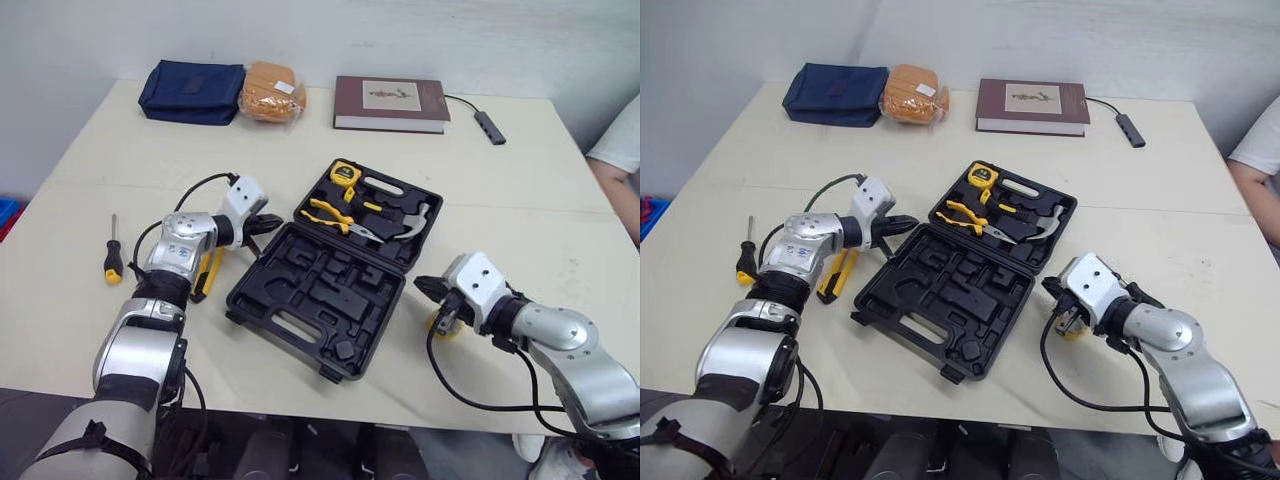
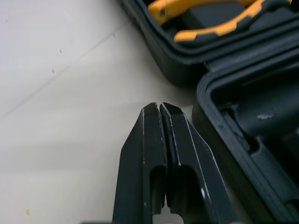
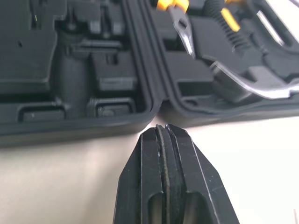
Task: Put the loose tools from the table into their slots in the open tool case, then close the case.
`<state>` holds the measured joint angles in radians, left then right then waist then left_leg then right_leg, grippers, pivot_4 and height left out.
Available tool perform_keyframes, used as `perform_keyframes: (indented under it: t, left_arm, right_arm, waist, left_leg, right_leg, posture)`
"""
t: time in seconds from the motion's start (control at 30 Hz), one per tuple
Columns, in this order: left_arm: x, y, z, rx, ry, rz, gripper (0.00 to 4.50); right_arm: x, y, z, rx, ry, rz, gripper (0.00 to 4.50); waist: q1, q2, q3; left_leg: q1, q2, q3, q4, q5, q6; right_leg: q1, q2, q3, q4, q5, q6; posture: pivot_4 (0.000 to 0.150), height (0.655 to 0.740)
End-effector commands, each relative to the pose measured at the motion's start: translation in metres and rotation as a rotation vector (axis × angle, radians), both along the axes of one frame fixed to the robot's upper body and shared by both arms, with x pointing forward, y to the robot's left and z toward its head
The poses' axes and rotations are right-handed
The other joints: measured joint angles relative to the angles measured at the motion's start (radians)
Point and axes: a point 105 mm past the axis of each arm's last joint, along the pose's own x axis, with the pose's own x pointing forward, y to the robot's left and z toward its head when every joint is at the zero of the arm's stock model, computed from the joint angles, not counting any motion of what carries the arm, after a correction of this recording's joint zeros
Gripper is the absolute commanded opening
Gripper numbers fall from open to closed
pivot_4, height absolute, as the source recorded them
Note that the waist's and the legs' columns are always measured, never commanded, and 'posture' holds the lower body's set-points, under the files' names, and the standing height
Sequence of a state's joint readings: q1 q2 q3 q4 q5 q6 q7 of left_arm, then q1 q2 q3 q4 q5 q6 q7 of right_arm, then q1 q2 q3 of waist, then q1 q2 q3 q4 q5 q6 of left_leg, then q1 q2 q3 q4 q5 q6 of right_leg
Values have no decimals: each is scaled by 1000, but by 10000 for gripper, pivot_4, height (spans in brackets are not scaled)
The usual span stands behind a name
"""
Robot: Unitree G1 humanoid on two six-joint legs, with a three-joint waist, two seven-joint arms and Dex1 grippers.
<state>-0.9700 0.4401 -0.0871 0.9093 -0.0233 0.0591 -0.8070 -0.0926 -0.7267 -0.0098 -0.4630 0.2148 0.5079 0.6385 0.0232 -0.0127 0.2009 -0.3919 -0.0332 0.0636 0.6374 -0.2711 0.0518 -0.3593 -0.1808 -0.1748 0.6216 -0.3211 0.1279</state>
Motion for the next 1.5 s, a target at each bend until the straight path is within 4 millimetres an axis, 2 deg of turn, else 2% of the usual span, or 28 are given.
perform_keyframes:
  t: [0.03,0.13,0.4,0.9,1.2,1.37,1.5]
  left_arm:
    - [7,-12,6,2,-30,-7,0]
    - [10,-19,6,-32,-24,-8,0]
    - [11,-24,3,-6,-3,-26,0]
    - [-7,-38,-2,32,64,-246,0]
    - [-16,-40,-15,53,114,-313,0]
    - [-22,-39,-16,59,116,-364,0]
    - [-32,-24,-14,73,115,-432,0]
  right_arm:
    - [3,-2,-7,-51,35,-41,268]
    - [10,0,-5,-38,25,-59,268]
    - [16,6,-12,-53,45,-54,268]
    - [20,6,-17,-58,39,-22,268]
    - [22,5,-20,-97,11,45,268]
    - [24,6,-20,-113,-14,73,268]
    - [24,15,-20,-154,-37,161,268]
  waist:
    - [1,0,0]
    - [4,0,0]
    - [2,0,0]
    - [0,0,0]
    - [0,0,0]
    - [-1,0,0]
    - [-5,0,0]
  left_leg:
    - [0,0,0,1,0,0]
    - [-1,0,-1,3,0,0]
    - [-6,0,-4,10,-1,2]
    - [-11,-1,-7,12,-1,2]
    - [-11,-1,-7,12,-1,2]
    - [-11,-1,-7,13,-1,2]
    - [-11,-1,-7,14,-1,2]
  right_leg:
    - [0,0,0,0,0,0]
    - [1,0,0,0,0,0]
    - [0,-1,-1,1,1,1]
    - [-2,-1,-8,0,1,2]
    - [-2,-1,-8,1,1,1]
    - [-1,-1,-8,1,1,2]
    - [-1,-1,-8,1,1,2]
  posture:
    - [1500,7400]
    - [1500,7400]
    - [1500,7400]
    - [1500,7400]
    - [1500,7400]
    - [1500,7400]
    - [1500,7400]
